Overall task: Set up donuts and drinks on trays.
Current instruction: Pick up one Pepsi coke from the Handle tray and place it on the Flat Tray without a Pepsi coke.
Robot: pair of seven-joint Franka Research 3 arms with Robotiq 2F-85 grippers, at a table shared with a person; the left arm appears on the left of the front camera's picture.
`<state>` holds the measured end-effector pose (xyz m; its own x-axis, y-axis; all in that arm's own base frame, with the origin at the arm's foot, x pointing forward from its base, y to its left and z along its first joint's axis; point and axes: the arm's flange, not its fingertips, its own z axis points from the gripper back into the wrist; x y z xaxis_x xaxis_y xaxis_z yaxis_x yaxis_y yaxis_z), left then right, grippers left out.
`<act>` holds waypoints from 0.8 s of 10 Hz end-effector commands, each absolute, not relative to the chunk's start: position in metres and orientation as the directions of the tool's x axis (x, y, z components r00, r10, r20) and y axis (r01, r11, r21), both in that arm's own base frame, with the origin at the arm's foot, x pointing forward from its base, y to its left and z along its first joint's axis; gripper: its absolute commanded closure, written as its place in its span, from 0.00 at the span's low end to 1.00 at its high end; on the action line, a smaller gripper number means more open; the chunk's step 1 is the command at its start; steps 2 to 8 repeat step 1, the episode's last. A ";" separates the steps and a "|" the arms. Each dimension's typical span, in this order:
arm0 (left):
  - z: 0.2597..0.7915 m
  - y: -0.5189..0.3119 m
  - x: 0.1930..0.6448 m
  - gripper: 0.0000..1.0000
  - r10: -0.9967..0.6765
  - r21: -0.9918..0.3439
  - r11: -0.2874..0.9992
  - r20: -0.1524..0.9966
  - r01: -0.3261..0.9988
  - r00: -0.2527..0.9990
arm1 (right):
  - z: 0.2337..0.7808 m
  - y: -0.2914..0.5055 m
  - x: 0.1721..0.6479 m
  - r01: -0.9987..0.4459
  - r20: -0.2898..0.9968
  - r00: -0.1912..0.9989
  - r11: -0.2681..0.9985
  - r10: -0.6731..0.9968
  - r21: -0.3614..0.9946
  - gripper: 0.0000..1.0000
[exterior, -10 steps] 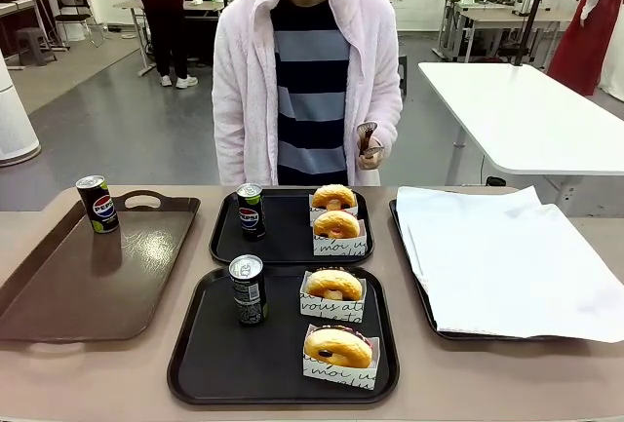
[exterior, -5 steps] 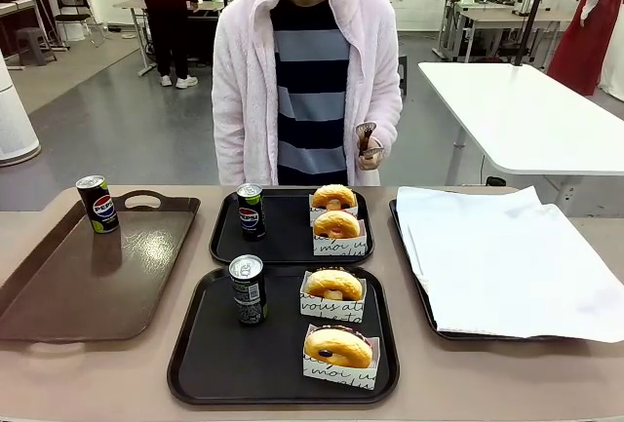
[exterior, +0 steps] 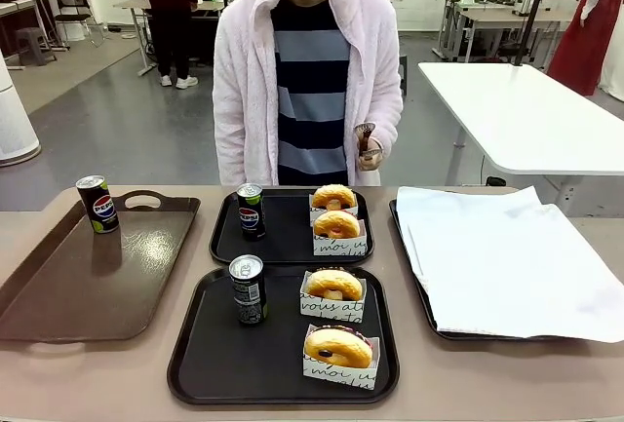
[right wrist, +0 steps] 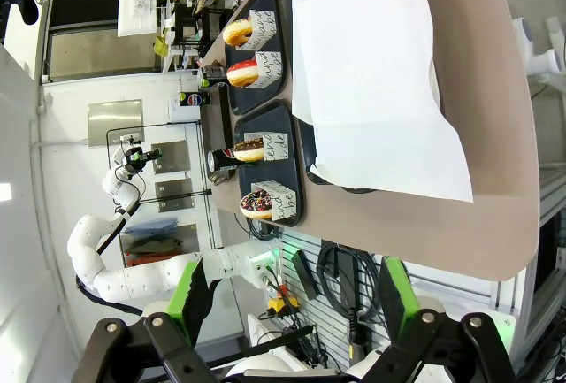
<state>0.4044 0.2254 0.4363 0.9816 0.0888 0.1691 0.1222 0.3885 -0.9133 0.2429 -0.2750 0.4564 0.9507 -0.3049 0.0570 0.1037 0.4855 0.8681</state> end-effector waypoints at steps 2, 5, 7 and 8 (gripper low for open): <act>0.437 0.224 0.401 0.01 0.099 -0.908 0.399 0.186 0.132 0.978 | 0.456 -0.277 0.244 0.078 0.077 0.950 0.470 -0.302 0.879 0.00; 0.437 0.224 0.401 0.01 0.099 -0.908 0.399 0.186 0.132 0.978 | 0.456 -0.277 0.244 0.078 0.077 0.950 0.470 -0.302 0.879 0.00; 0.437 0.224 0.401 0.01 0.099 -0.908 0.399 0.186 0.132 0.978 | 0.456 -0.277 0.244 0.078 0.077 0.950 0.470 -0.302 0.879 0.00; 0.437 0.224 0.401 0.01 0.099 -0.908 0.399 0.186 0.132 0.978 | 0.456 -0.277 0.244 0.078 0.077 0.950 0.470 -0.302 0.879 0.00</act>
